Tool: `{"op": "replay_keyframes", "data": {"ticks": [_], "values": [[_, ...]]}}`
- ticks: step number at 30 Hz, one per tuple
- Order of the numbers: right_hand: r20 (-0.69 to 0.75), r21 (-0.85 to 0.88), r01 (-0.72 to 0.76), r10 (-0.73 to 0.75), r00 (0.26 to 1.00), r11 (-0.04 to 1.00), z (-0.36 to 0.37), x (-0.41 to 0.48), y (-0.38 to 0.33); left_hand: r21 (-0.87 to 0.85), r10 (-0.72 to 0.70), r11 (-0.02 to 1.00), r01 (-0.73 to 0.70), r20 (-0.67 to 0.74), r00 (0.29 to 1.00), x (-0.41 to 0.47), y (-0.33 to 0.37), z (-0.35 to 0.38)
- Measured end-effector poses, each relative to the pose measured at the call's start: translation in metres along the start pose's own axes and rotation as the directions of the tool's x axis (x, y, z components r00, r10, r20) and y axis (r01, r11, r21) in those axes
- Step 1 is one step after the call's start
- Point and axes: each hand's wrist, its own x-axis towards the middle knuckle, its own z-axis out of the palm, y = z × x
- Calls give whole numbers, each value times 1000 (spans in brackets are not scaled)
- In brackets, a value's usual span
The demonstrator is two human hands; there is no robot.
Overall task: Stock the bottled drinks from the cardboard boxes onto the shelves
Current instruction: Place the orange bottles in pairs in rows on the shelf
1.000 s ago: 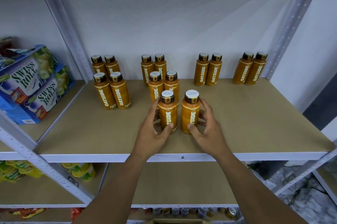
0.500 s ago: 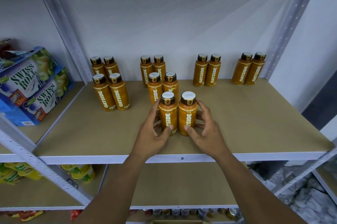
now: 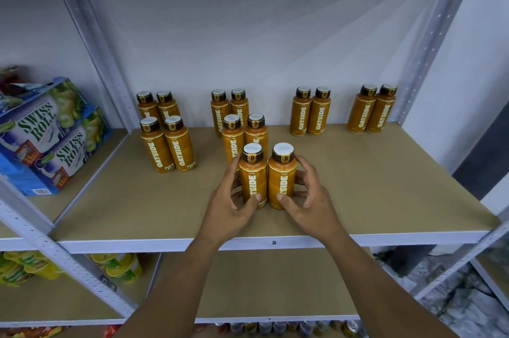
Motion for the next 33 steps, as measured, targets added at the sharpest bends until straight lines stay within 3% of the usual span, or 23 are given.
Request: {"op": "replay_keyframes", "data": {"ticks": [14,18,23,33], "values": [[-46,59,4,-2,999,998,-9,5,-13,-2,29,1000,-29,-34,999,4,12,-13],[-44,-45,76,-78,996,996,-19,17,-28,69,94,993,-93,-19,995,17,25,-33],[0,-185,111,-113,994,976,-28,27,-40,193,114,972,-131,97,989,31,36,-49],[20,-175,96,-94,995,980,-33,29,-42,229,116,963,-143,128,985,34,38,-47]]}}
